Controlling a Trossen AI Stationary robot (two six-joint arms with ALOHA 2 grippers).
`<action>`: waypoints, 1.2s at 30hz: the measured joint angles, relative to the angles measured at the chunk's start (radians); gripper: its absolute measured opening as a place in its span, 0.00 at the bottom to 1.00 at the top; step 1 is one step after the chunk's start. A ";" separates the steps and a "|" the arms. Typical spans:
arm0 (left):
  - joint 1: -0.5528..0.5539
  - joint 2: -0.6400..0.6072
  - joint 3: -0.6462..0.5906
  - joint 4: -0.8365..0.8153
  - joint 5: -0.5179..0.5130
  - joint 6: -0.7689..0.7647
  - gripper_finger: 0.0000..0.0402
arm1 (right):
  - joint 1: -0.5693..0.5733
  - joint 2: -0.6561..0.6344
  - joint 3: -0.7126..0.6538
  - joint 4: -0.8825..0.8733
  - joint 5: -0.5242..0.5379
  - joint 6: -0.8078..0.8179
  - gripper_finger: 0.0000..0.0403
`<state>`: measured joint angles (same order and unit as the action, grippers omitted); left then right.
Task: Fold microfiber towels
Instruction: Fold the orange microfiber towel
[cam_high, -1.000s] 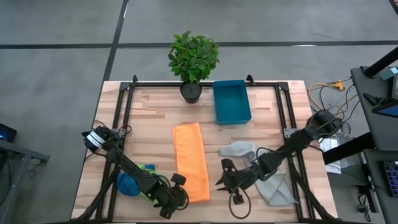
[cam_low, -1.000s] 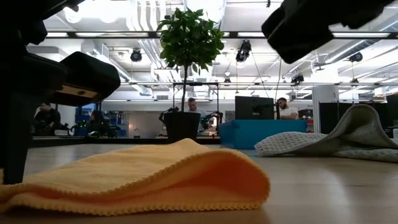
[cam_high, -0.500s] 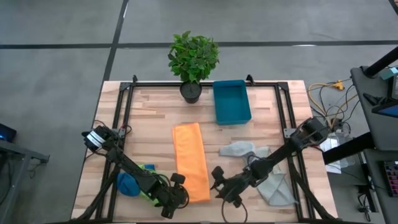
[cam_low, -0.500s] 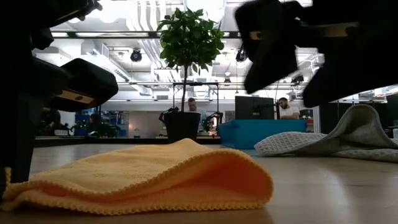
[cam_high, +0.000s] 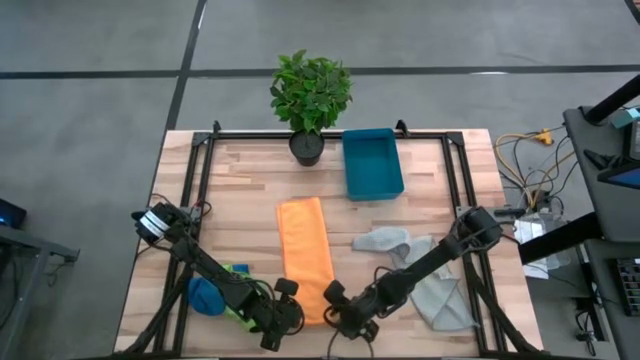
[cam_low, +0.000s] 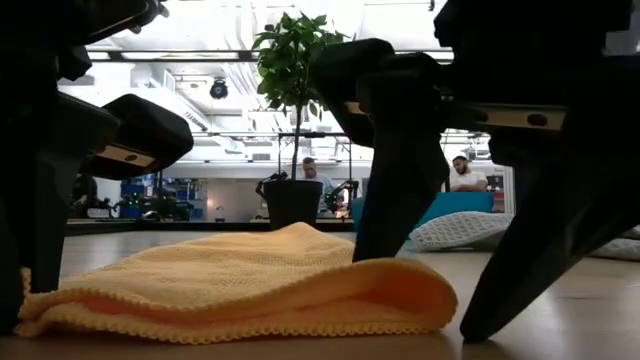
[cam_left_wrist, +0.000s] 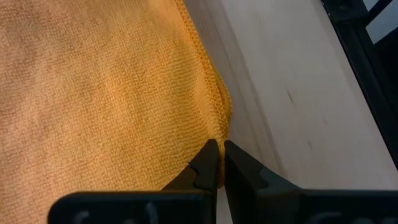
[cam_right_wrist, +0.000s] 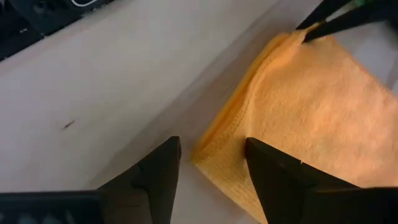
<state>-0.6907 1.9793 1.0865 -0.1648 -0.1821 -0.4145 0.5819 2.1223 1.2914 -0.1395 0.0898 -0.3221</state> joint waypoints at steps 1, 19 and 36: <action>0.000 0.000 0.000 0.000 0.001 0.000 0.00 | 0.000 0.001 0.002 -0.005 -0.003 0.014 0.42; -0.023 -0.115 -0.009 -0.026 0.035 0.082 0.00 | -0.006 -0.071 0.087 -0.118 -0.017 0.168 0.02; -0.020 -0.315 -0.008 0.076 0.147 0.081 0.00 | -0.079 -0.268 0.088 -0.115 -0.428 0.402 0.02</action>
<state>-0.7105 1.6643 1.0782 -0.0893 -0.0349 -0.3340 0.5027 1.8539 1.3796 -0.2545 -0.3381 0.0797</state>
